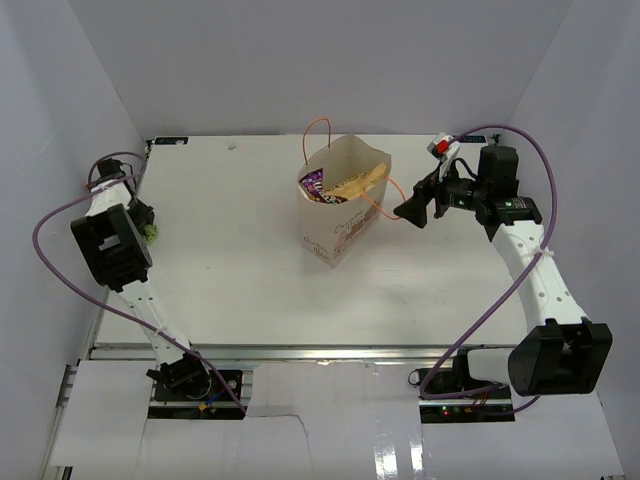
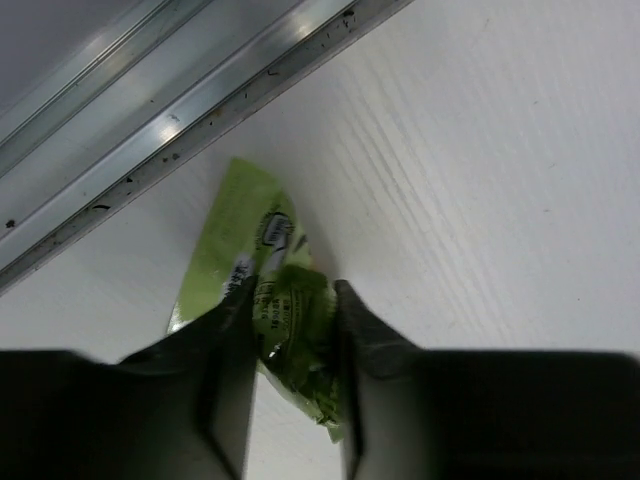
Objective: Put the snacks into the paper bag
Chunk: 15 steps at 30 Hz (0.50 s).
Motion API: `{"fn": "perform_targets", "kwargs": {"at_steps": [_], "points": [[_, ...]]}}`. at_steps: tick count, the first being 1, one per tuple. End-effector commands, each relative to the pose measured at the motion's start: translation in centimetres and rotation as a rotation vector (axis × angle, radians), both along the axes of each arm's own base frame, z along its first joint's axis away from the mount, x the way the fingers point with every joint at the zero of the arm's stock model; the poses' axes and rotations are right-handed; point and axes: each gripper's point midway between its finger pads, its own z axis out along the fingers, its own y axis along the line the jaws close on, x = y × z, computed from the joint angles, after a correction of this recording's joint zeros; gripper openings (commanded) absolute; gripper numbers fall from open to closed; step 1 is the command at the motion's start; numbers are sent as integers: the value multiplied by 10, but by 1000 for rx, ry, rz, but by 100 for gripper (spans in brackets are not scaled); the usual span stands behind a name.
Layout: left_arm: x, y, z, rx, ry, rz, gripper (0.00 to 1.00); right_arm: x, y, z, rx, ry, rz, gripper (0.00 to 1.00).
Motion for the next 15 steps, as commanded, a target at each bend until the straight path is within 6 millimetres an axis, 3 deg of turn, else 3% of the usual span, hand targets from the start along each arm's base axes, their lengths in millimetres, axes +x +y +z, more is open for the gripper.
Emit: {"fn": "perform_targets", "kwargs": {"at_steps": [1,3,4,6,7,8,9,10,11,12,13,15], "points": [[-14,-17,2,-37,27,-21,35,1,3,23,30,-55,18,96],[-14,-28,4,-54,11,-46,32,-3,4,24,33,-57,29,96],[-5,-37,19,-57,-48,-80,30,-8,7,27,41,-72,55,96],[-4,-58,25,-103,-104,-137,29,-20,11,31,50,-87,105,96],[11,-82,53,-153,-225,-213,28,-31,17,37,65,-122,183,96],[16,-99,66,-196,-292,-263,28,-40,21,39,75,-139,231,96],[11,-122,66,-275,-329,-317,28,-51,25,46,85,-169,280,96],[18,-159,101,-387,-460,-425,27,-62,30,48,86,-204,347,96],[15,-180,114,-448,-507,-483,27,-70,38,50,79,-224,381,96],[2,-214,112,-534,-511,-550,26,-74,42,53,65,-254,391,97],[-4,-237,144,-573,-598,-622,25,-74,45,51,34,-278,391,97],[-22,-268,159,-601,-629,-699,25,-84,64,53,8,-297,440,97]]}}
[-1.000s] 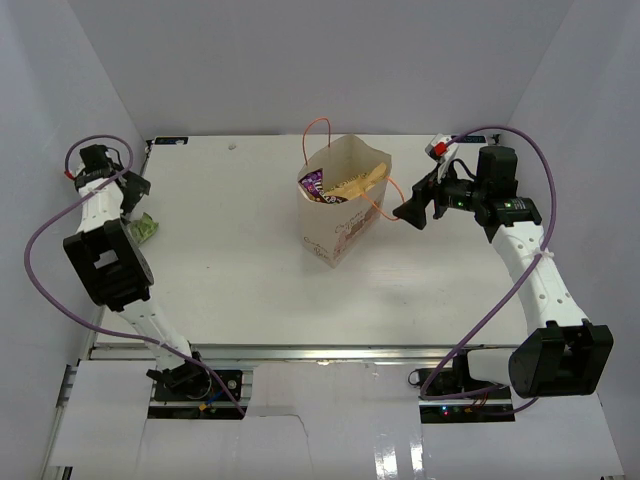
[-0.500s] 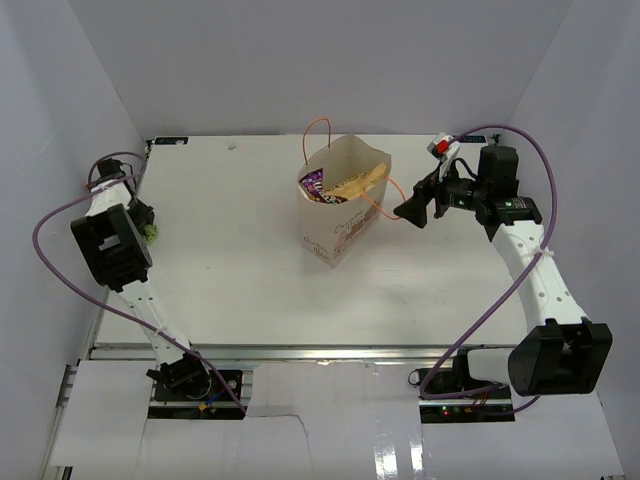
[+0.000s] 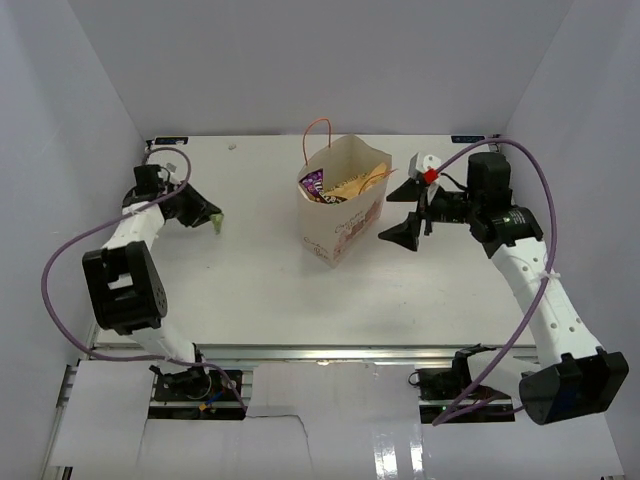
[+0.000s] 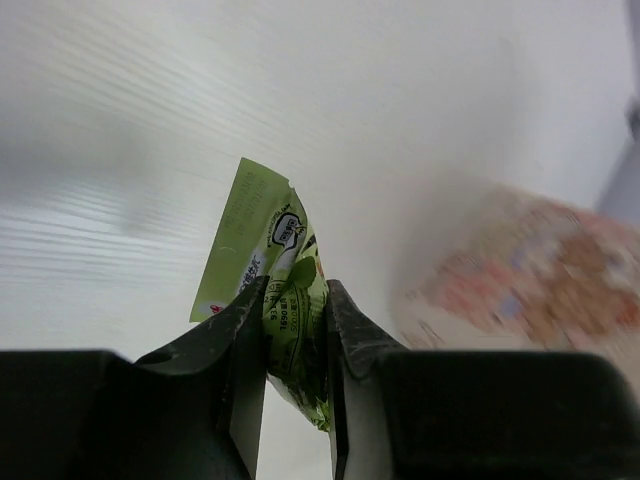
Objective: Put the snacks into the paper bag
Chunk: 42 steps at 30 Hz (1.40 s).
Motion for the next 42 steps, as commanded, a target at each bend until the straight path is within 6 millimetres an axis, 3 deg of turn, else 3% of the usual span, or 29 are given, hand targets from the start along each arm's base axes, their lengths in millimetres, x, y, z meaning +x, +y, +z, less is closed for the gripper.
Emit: {"fn": "perform_targets", "kwargs": {"at_steps": [1,2,3,5,6,8,10,11,12,14,15,16,17,18,19,20,22,23,28,34,36,38,39,41,42], "points": [[-24,-91,78,-188,-260,-273,24,-27,34,13,-43,-107,128,97],[-35,-103,86,-224,-270,-286,24,-31,41,13,-53,-108,143,96],[-51,-116,109,-233,-334,-320,24,-29,46,11,-74,-115,128,96],[-74,-129,112,-262,-367,-335,23,-44,72,20,-74,-160,184,96],[-89,-135,135,-273,-432,-358,23,-42,79,21,-93,-191,171,96],[-110,-140,140,-299,-451,-377,23,-63,107,37,-83,-302,255,96],[-132,-146,160,-307,-519,-412,24,-70,124,45,-80,-386,275,98],[-141,-149,159,-321,-521,-428,24,-86,138,45,-68,-415,323,98],[-155,-152,170,-332,-553,-449,24,-79,148,53,-44,-456,272,98],[-167,-153,167,-348,-544,-426,23,-88,174,42,-36,-441,263,98],[-171,-154,169,-385,-525,-389,24,-72,181,53,3,-426,116,98],[-178,-154,177,-396,-545,-372,24,-73,190,53,11,-423,77,98],[-182,-154,174,-417,-524,-343,23,-87,207,44,3,-418,98,97],[-184,-153,178,-434,-526,-318,23,-82,214,56,46,-449,26,95],[-188,-151,186,-457,-535,-271,23,-94,225,57,68,-442,16,94],[-189,-150,188,-471,-531,-244,23,-94,234,48,58,-444,-5,93],[-191,-146,196,-506,-527,-164,23,-94,245,53,91,-454,-68,90],[-192,-145,197,-524,-517,-140,23,-91,254,41,70,-447,-87,90],[-197,-141,208,-572,-500,-56,22,-71,265,35,46,-429,-203,90],[-201,-141,195,-602,-444,-22,24,-55,273,48,94,-481,-287,92],[-202,-141,193,-611,-438,-20,24,-55,280,46,96,-499,-275,98],[-203,-142,191,-616,-430,-24,25,-58,287,45,101,-500,-238,86],[-203,-143,190,-619,-423,-28,26,-61,290,42,93,-494,-217,72],[-204,-143,190,-618,-421,-31,30,-66,295,43,96,-480,-178,56],[-204,-144,189,-620,-417,-34,32,-68,296,38,78,-471,-160,39]]}}
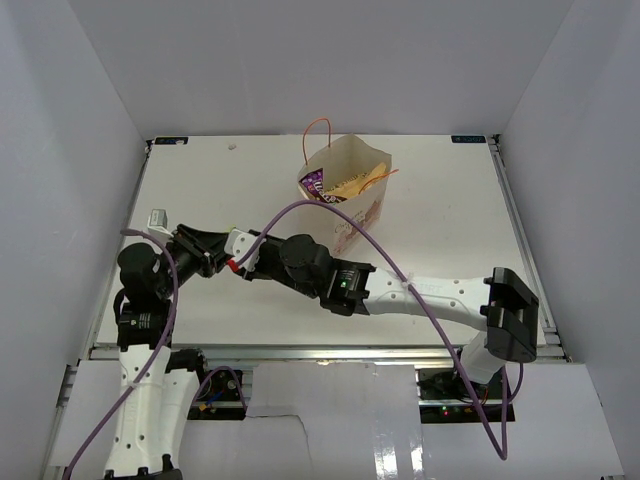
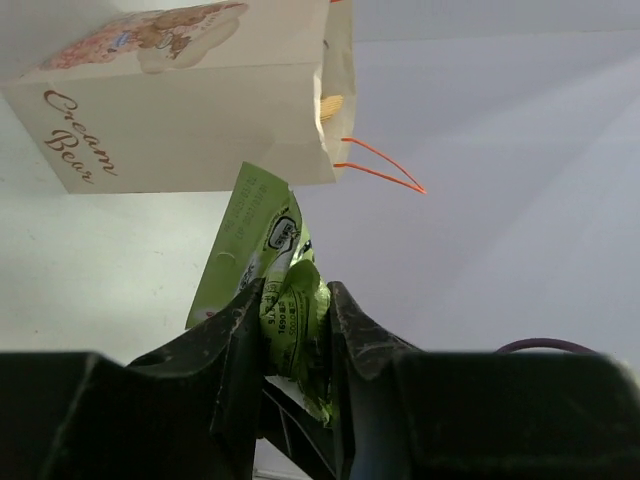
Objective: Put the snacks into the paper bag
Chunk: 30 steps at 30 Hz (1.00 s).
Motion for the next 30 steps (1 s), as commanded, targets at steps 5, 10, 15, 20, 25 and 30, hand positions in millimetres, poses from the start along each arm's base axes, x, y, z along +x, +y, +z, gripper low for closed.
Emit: {"fn": "perform_targets", "kwargs": {"at_steps": [5,10,15,20,25,30], "points": [[-2,-1,-2,-2,22,-11,66,-9,7,42,81,-15,72,8],[7,6,16,88,-61,31,79,-7,-7,49,77,-26,68,8],[23,32,19,314,-47,147,83,19,-35,88,134,-49,29,8],[26,68,10,555,8,271,86,53,-87,138,169,-41,53,8],[17,72,5,626,-29,266,86,87,-147,175,193,-80,-41,8],[10,67,-5,625,-34,231,88,134,-189,138,102,-65,-178,8]]}}
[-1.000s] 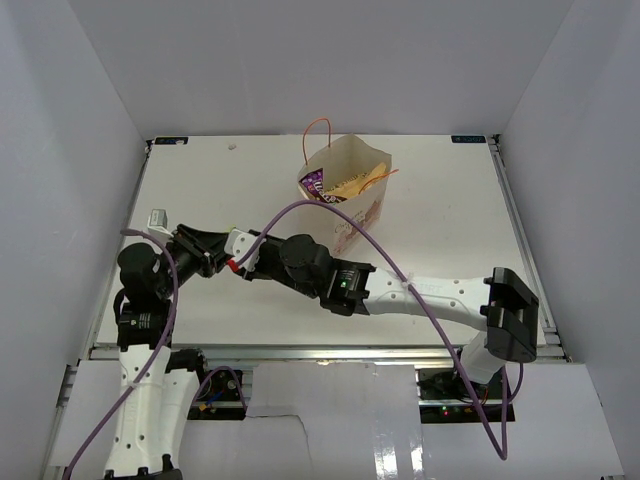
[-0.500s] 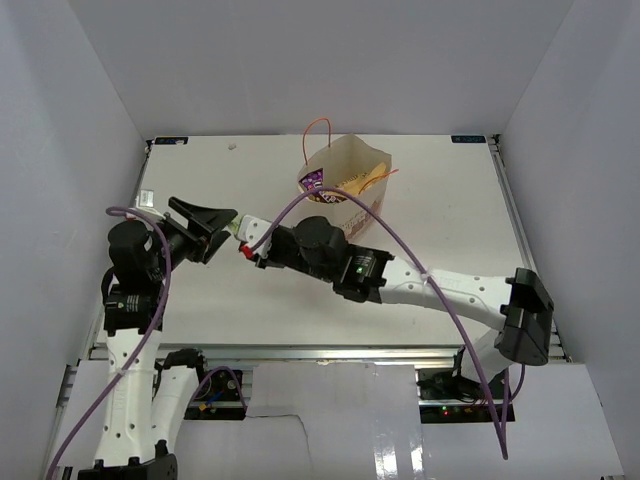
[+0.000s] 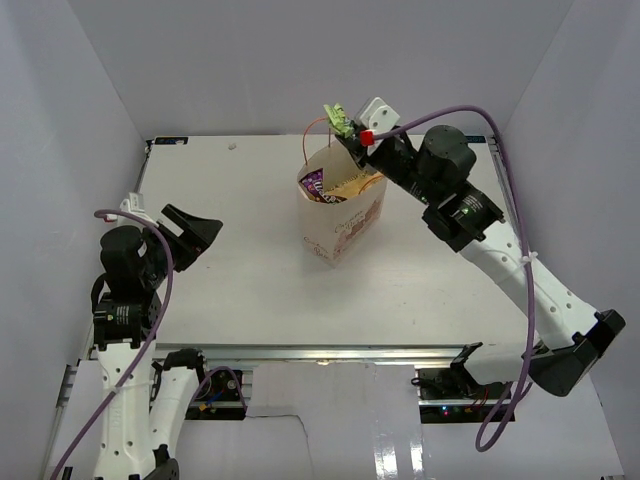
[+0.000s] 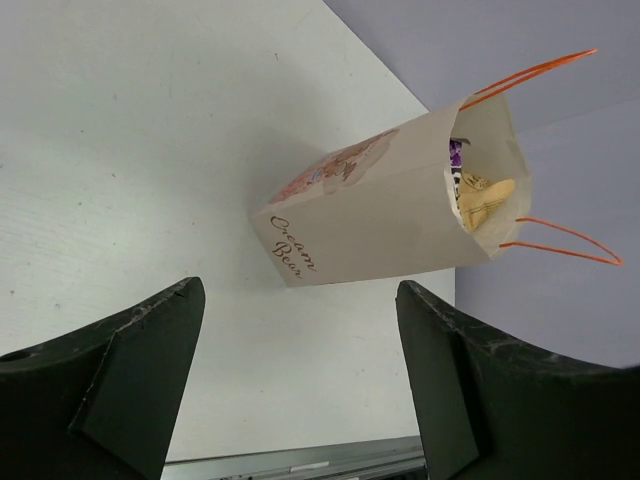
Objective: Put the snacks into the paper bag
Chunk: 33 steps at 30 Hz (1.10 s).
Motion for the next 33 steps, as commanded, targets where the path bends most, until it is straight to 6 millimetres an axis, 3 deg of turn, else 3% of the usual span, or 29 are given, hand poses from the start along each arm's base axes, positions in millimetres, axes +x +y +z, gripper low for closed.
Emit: {"fn": "perform_targets", "kwargs": {"at_steps": [1,3,6,7,9,11,12,13,14,19,21,23,24,25,27,28,30,33], "points": [[-6,2,-14,44,21,-13,88,19,-6,-51,-102,85,-11,8],[-7,1,-16,39,25,-13,88,31,-14,-64,-116,110,-41,10],[-8,1,-15,42,20,-17,88,46,-22,-75,-113,148,-81,24],[-8,1,-15,46,17,-20,88,50,-23,-77,-106,162,-86,36],[-9,0,-16,47,18,-25,88,64,-32,-83,-98,192,-116,46],[-10,-2,-16,44,18,-37,88,70,-37,-89,-91,224,-111,61],[-11,-3,-17,44,19,-40,89,69,-37,-84,-82,223,-97,68],[-11,-4,-18,46,20,-51,89,67,-37,-82,-84,228,-89,83],[-12,-4,-17,50,14,-55,89,64,-38,-77,-77,225,-80,89],[-14,-7,-4,99,-38,-97,89,44,-41,-35,-43,199,-18,97],[-16,-8,0,159,-70,-139,89,38,-56,-30,-28,233,-49,91],[-17,-4,4,215,-91,-143,98,44,-88,-36,-15,283,-148,90],[-19,-1,2,257,-100,-147,98,46,-104,-52,-11,355,-200,90],[-20,0,1,274,-107,-149,98,55,-130,-83,-21,435,-276,90],[-22,4,-7,308,-106,-138,98,53,-166,-116,-9,539,-410,90],[-22,5,-9,317,-109,-136,98,53,-188,-150,-23,613,-484,90],[-21,10,-15,336,-111,-115,98,41,-215,-162,-10,617,-602,90],[-19,13,-9,358,-159,-94,98,17,-236,-177,2,595,-685,90]]}}
